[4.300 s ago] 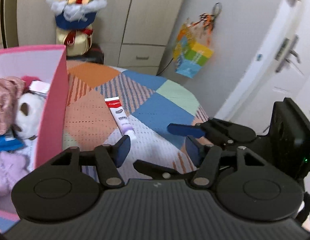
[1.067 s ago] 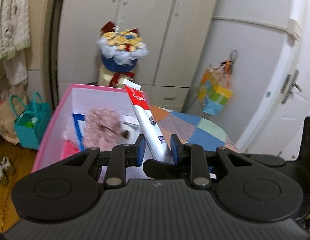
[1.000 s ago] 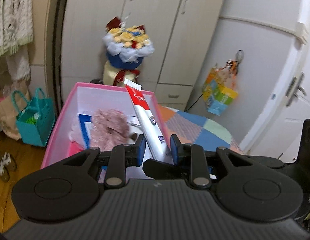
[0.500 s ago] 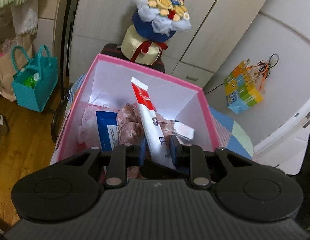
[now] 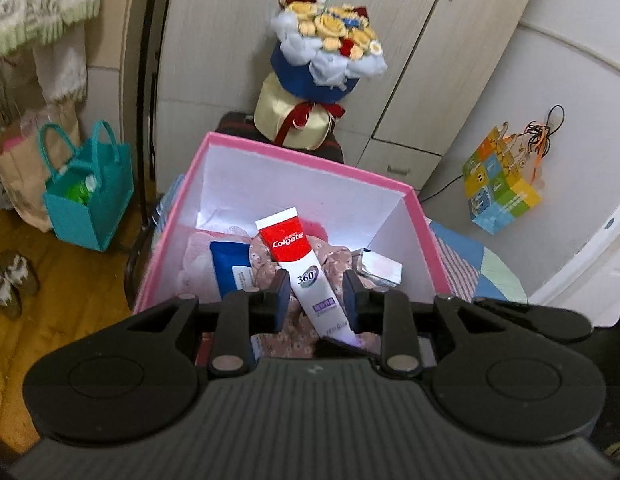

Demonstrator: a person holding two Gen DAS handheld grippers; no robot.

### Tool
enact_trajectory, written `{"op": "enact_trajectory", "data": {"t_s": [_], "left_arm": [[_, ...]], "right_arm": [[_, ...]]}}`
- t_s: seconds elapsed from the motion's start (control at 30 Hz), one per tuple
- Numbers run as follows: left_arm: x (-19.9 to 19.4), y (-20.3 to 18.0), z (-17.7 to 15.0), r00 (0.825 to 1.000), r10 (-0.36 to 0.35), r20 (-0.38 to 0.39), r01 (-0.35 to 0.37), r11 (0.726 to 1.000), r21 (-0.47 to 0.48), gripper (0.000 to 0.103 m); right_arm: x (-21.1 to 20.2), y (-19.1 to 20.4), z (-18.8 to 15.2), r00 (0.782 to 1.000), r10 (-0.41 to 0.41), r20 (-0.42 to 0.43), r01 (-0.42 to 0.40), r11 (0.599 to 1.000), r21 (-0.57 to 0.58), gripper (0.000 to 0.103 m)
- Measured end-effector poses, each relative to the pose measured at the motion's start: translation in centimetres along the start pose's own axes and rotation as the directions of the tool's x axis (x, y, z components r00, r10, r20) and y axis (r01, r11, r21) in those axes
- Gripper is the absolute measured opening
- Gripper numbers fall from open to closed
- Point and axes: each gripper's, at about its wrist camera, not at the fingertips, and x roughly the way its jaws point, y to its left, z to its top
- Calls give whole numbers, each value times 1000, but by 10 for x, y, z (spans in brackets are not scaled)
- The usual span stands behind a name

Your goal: Organize soft objects

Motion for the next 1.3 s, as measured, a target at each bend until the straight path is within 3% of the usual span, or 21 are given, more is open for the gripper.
{"op": "enact_trajectory", "data": {"t_s": [0.17,0.27,0.4,0.53,0.73,0.9,0.97,1.07,1.2,1.3], "left_arm": [[-37,-9,-12,996,51,77,-56,996,72,41],[-56,-15,-22,995,51,83,-59,993,107,42],[-76,-27,-30,998,11,57,-20,989,150,44],[-94,-40,-37,999,-8,41,1,987,160,47],[-126,-57,-53,998,-44,41,37,986,162,55],[-150,-69,-67,996,14,92,-31,982,186,70],[-157,-74,-75,993,36,113,-60,974,218,83],[-165,-80,-87,990,46,133,-79,964,254,97],[-172,-91,-99,983,121,141,-155,951,268,101],[-177,-98,-105,970,193,150,-228,936,269,101]], "right_arm": [[-36,3,-16,997,24,72,-22,999,-34,55],[-58,4,-29,994,11,112,-4,998,-60,56],[-91,10,-47,987,-14,162,29,995,-93,58],[-121,8,-57,980,2,198,12,998,-67,58],[-160,5,-79,968,-81,238,98,993,-61,68],[-179,7,-94,958,-162,236,200,969,-148,78],[-185,4,-97,956,-182,230,216,968,-131,81],[-194,2,-105,953,-182,243,214,970,-115,97],[-204,5,-117,950,-207,235,228,971,-67,103],[-213,11,-121,931,-291,220,306,951,-37,103]]}}
